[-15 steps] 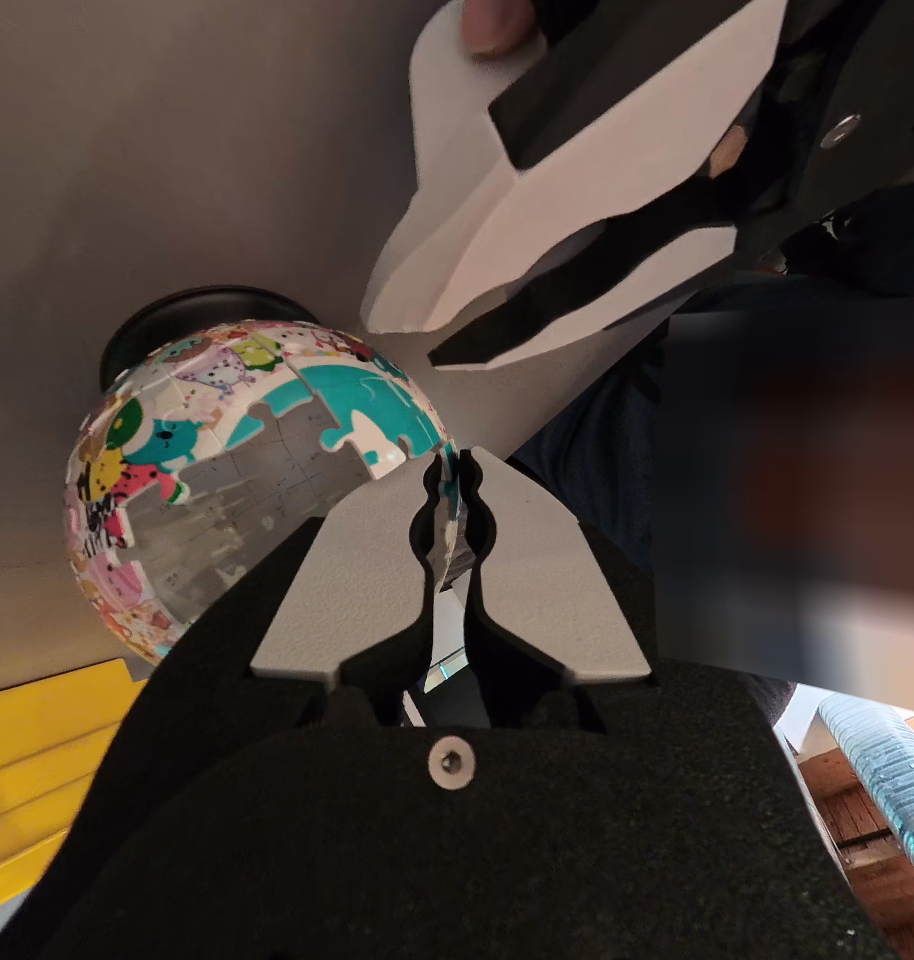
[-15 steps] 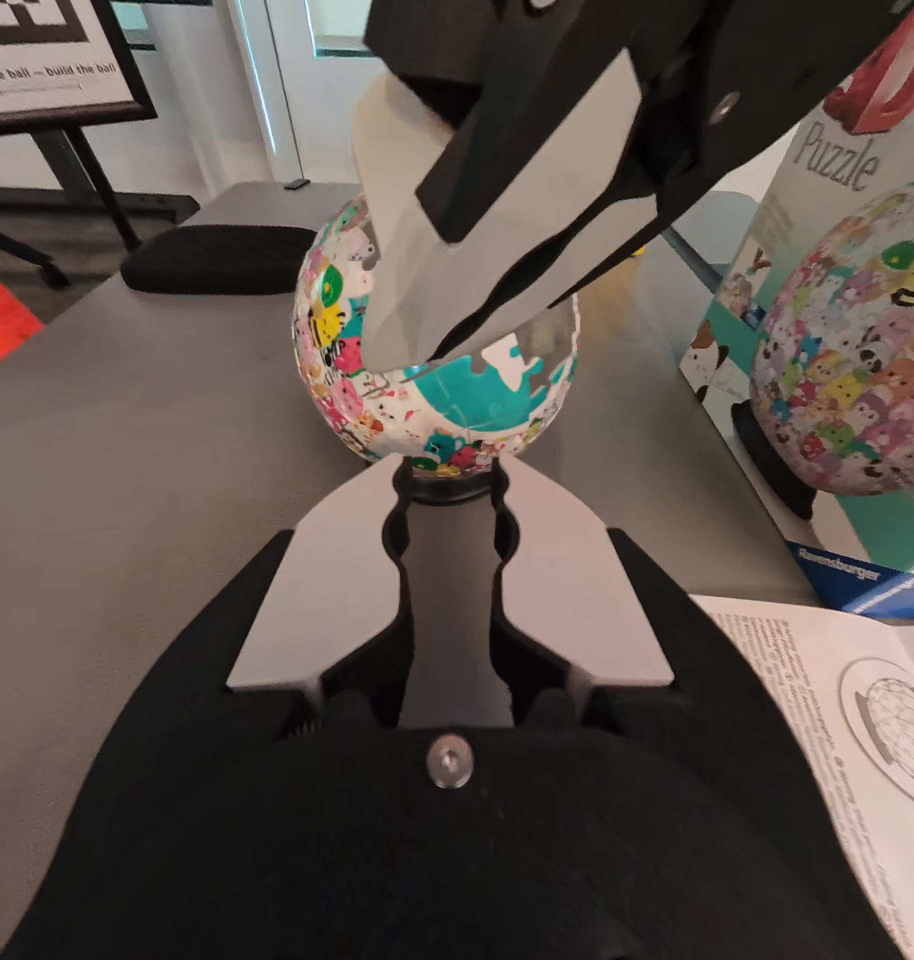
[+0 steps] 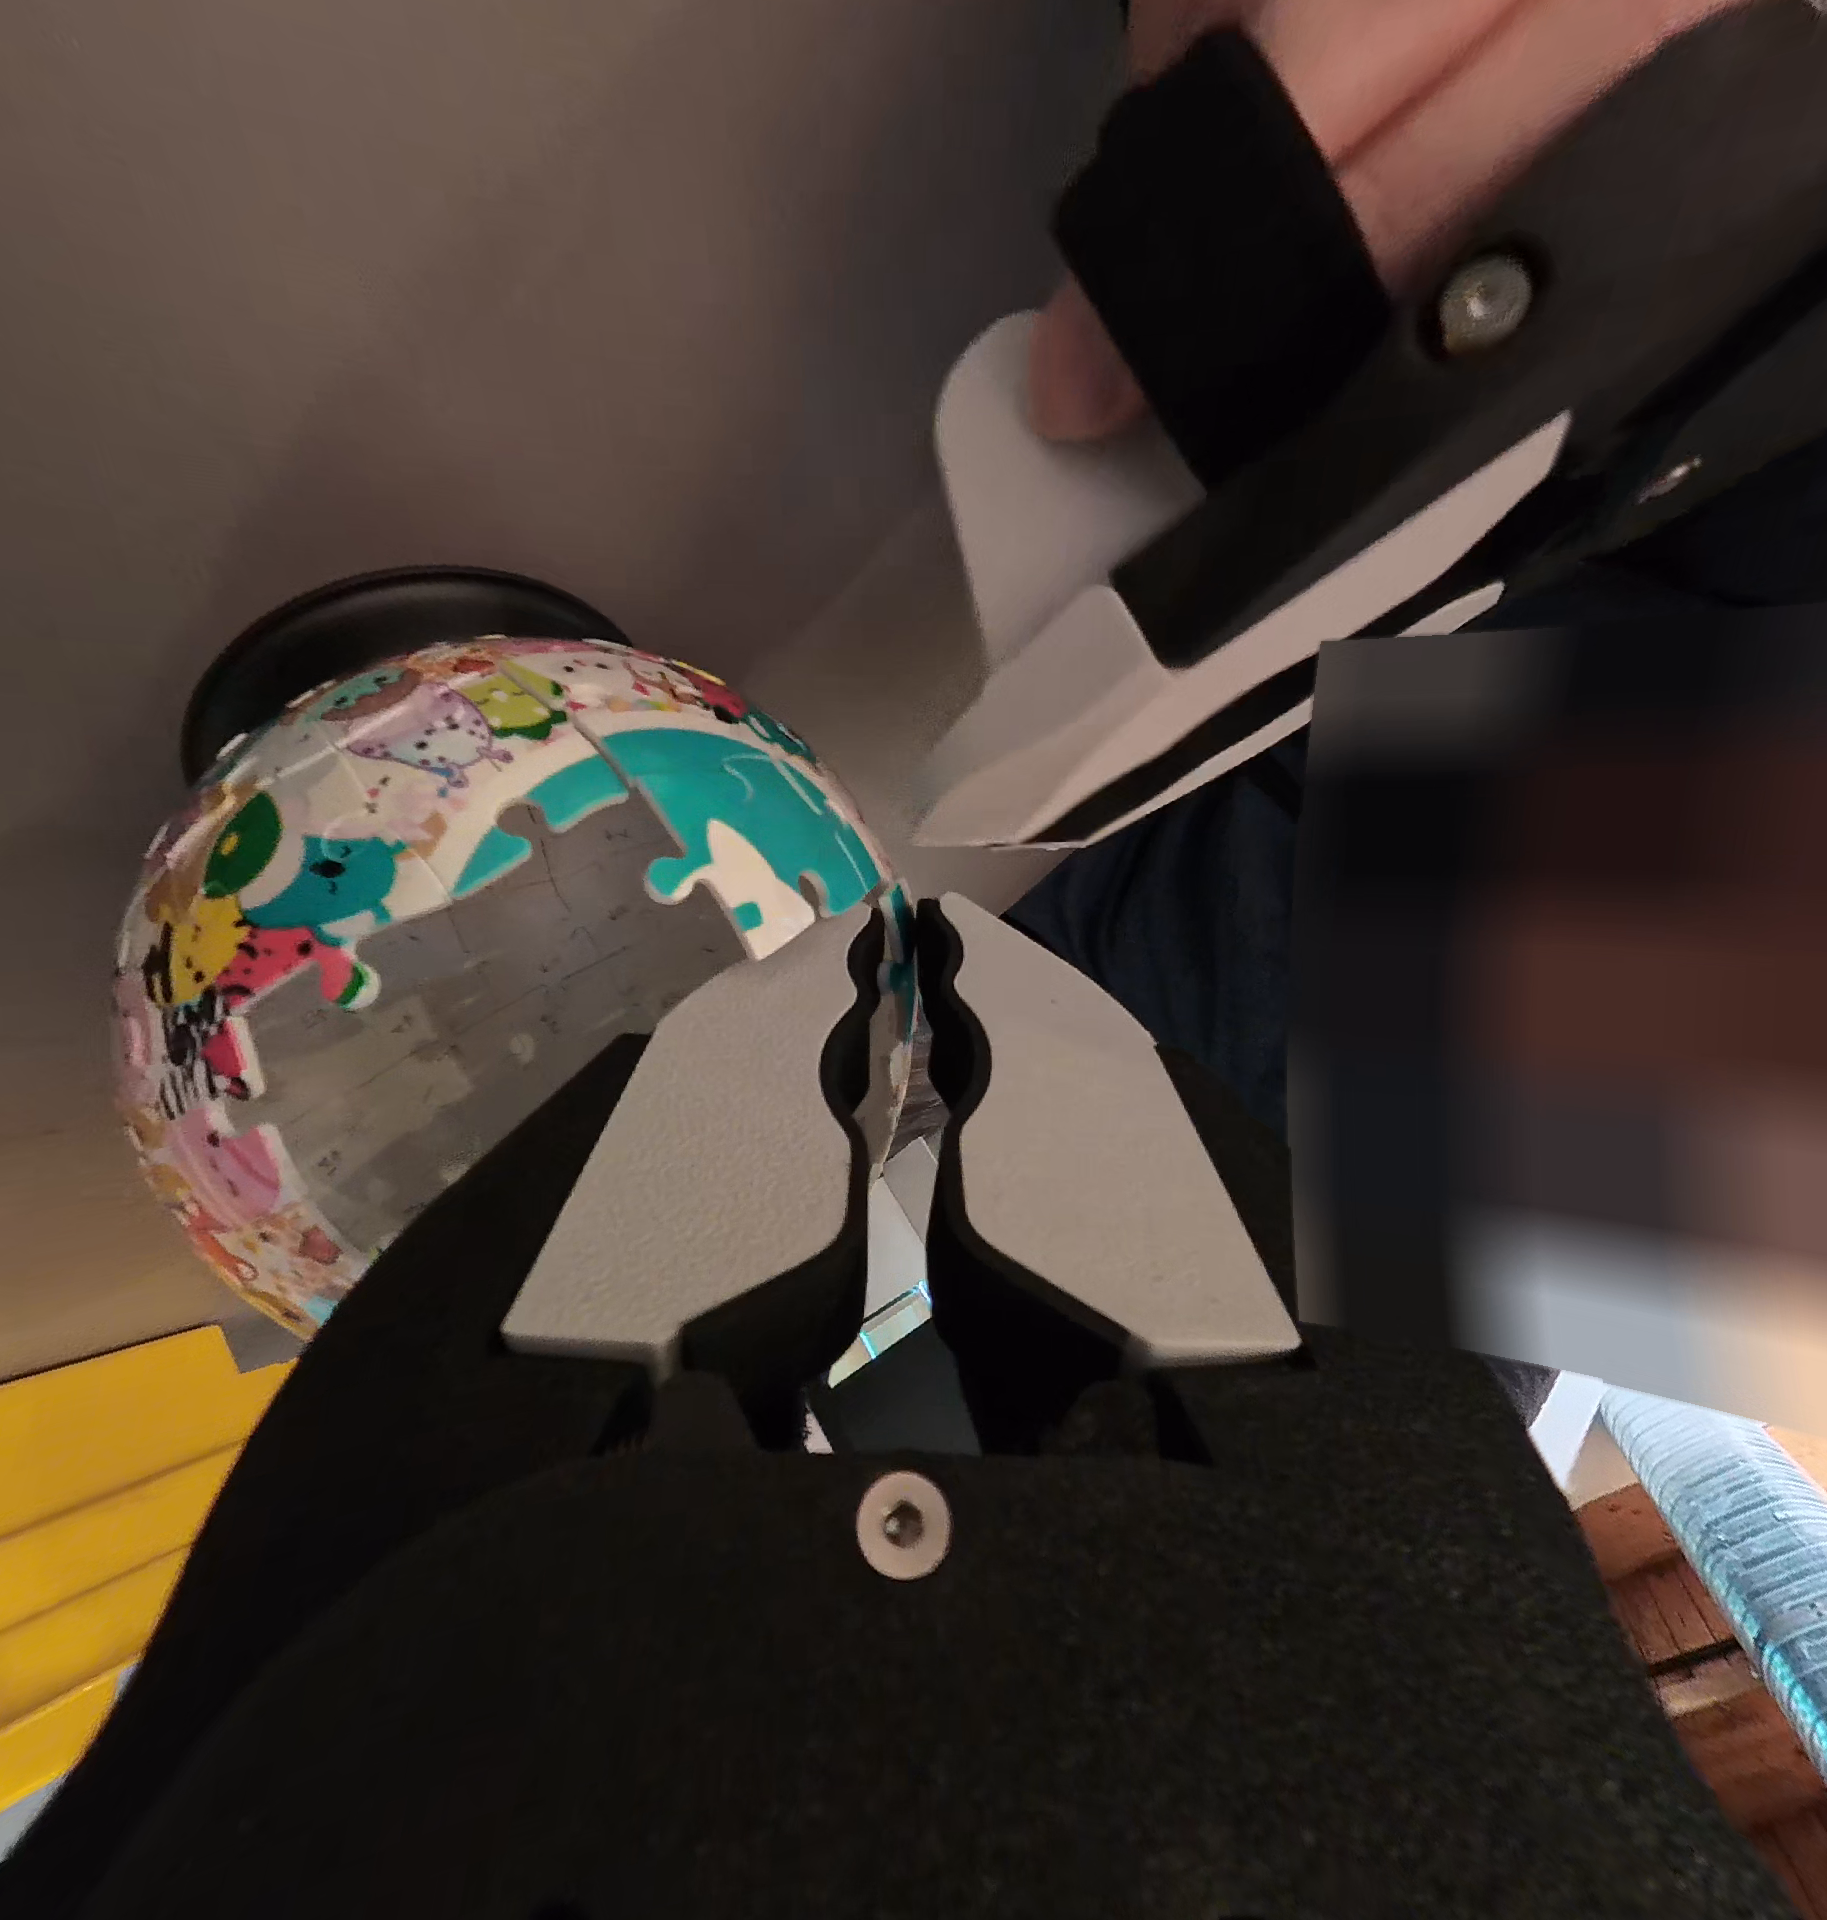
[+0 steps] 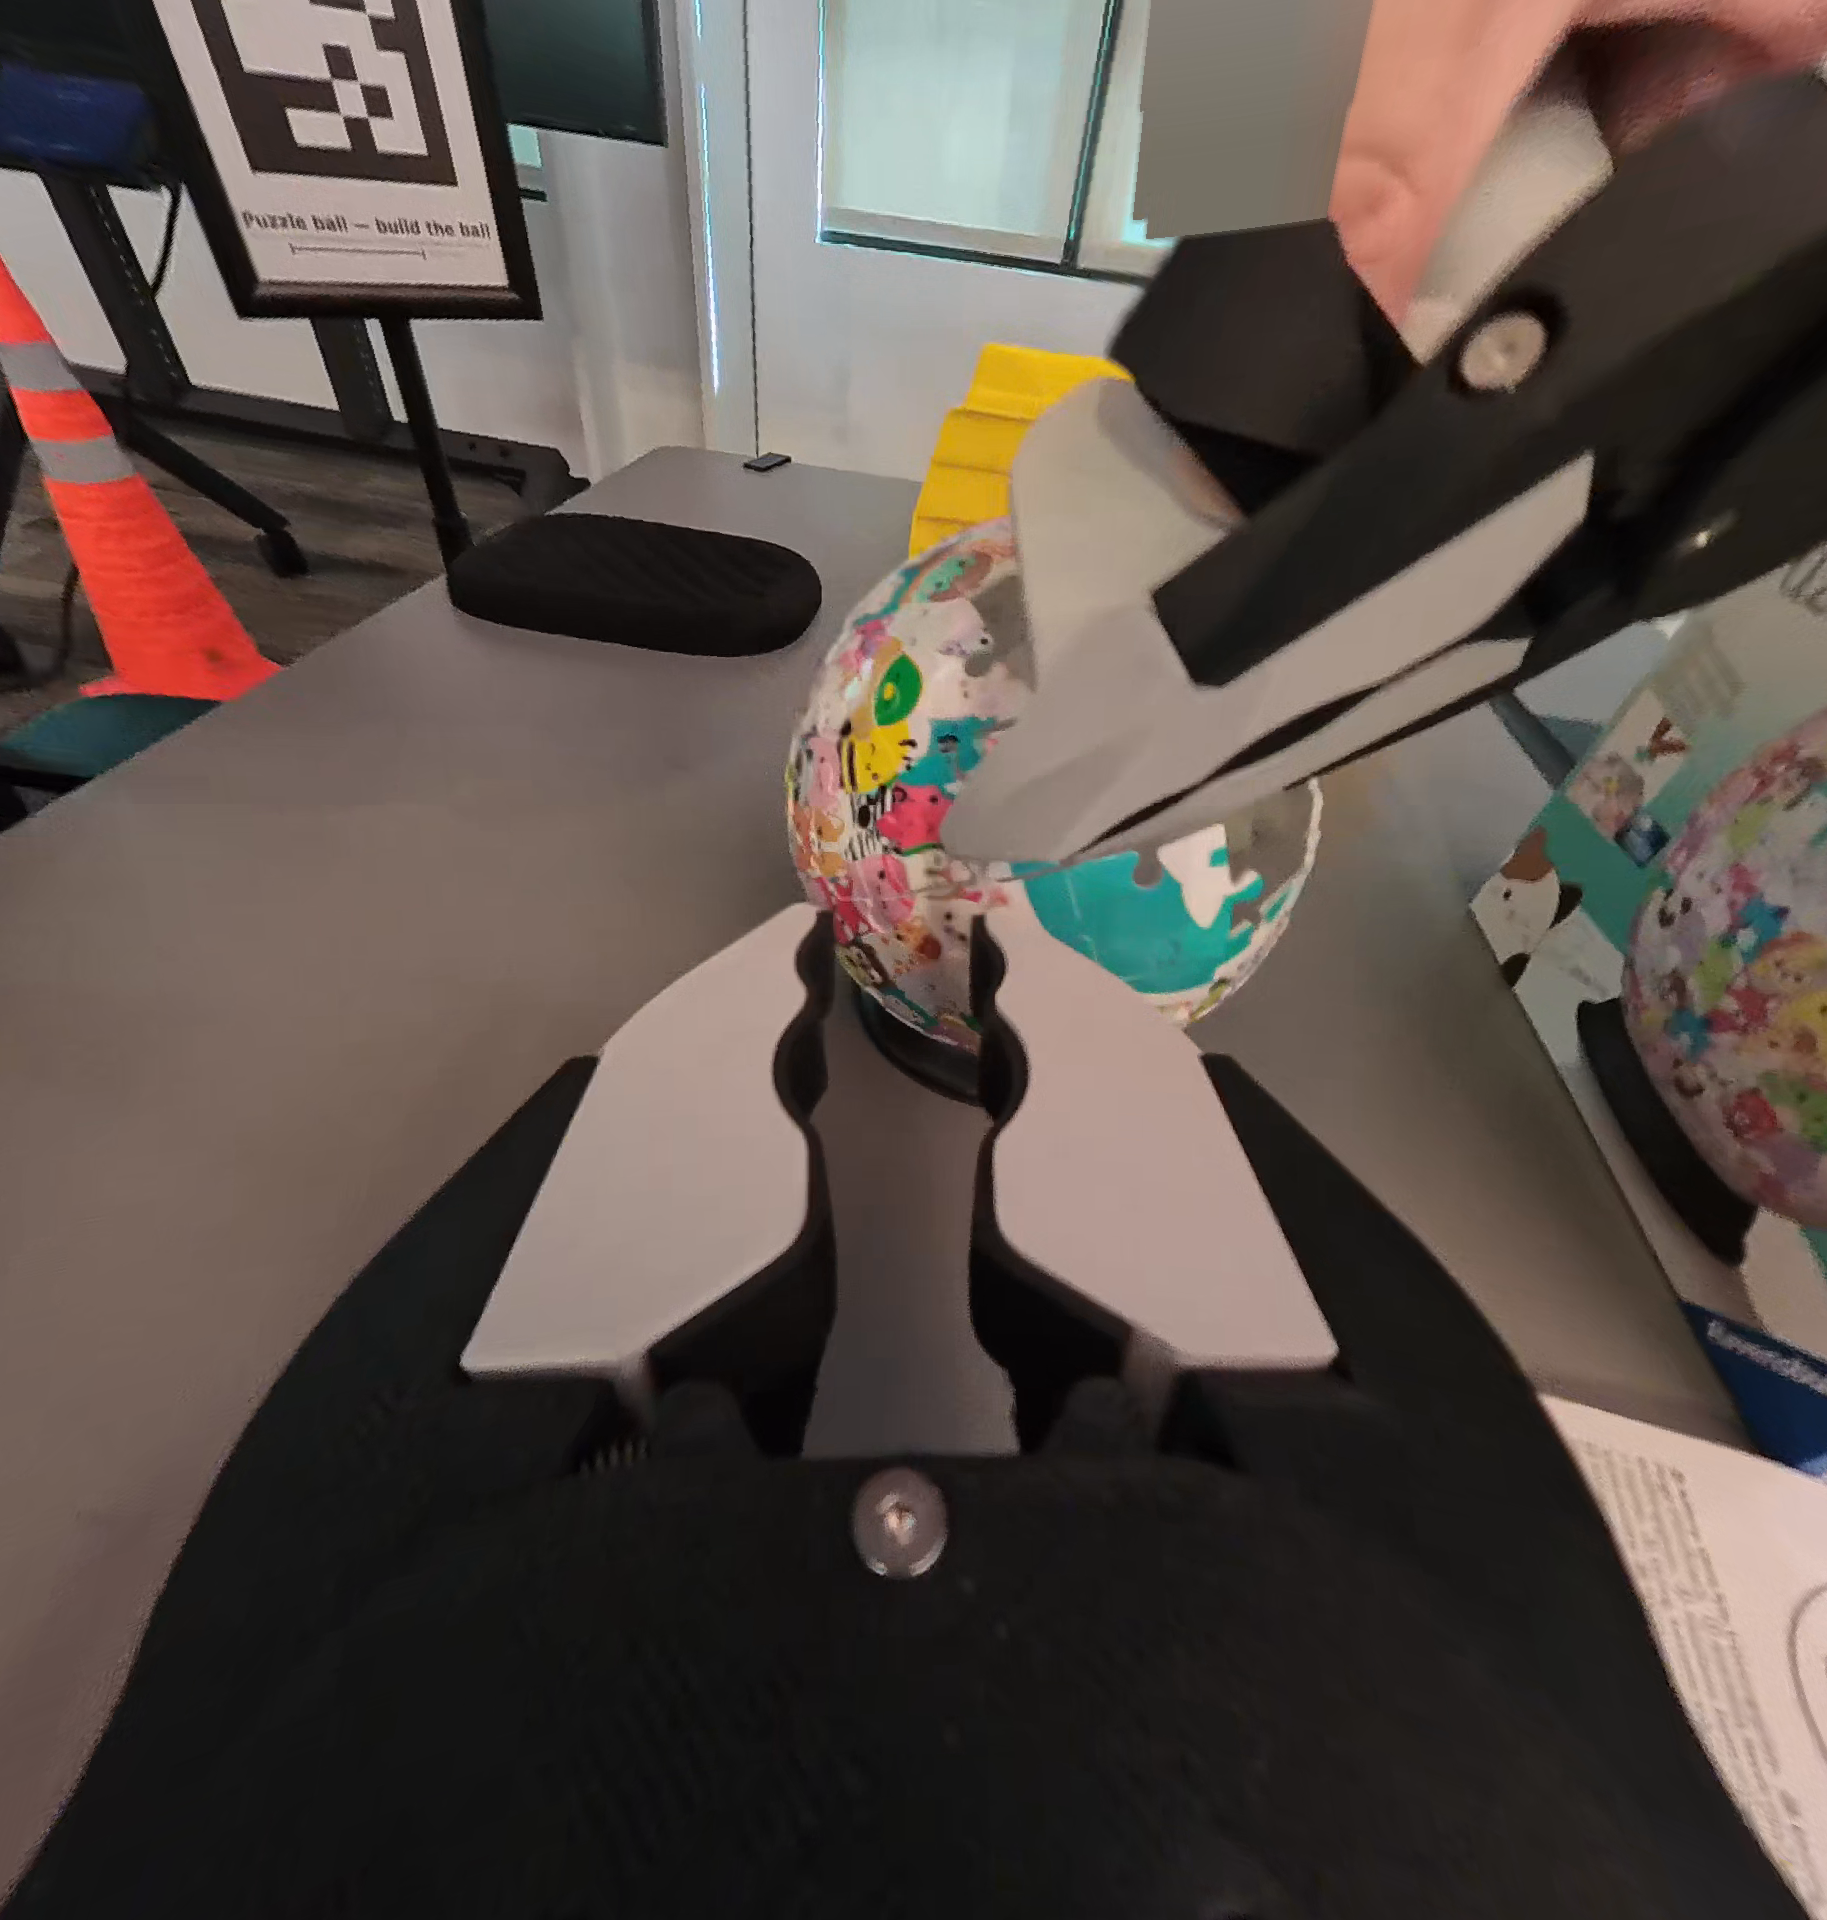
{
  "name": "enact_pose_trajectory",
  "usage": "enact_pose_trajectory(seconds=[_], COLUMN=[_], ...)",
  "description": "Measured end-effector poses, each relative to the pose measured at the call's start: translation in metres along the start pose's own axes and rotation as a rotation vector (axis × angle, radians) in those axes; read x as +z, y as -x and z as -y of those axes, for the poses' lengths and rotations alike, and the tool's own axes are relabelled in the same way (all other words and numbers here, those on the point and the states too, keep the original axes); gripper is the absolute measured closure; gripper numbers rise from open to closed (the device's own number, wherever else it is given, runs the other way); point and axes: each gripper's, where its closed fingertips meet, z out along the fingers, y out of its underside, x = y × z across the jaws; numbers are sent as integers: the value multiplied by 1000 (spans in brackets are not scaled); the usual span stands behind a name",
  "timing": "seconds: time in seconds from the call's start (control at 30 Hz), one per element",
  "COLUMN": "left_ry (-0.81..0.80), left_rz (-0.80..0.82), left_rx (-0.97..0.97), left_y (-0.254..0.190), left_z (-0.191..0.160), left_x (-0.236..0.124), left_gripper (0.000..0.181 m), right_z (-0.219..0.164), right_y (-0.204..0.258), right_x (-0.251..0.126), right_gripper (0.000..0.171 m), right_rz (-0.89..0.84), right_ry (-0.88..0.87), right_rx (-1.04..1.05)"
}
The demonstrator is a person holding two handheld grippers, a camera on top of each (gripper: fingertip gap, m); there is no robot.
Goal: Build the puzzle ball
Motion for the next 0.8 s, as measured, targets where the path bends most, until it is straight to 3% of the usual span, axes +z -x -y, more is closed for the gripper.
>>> enact_pose_trajectory(seconds=[0.13,0.33,0.8], left_ry=[-3,-4,-13], left_rz=[10,12,9], left_rx=[1,0,3], left_y=[1,1,0], left_z=[1,1,2], left_x=[-1,-1,-1], left_gripper=[175,175,175], right_z=[8,-1,4], right_y=[16,3,2], right_x=[-2,7,8], right_gripper=[164,167,165], right_rz=[45,-112,-131], right_ry=[-25,54,19], right_rx=[-115,-243,-240])
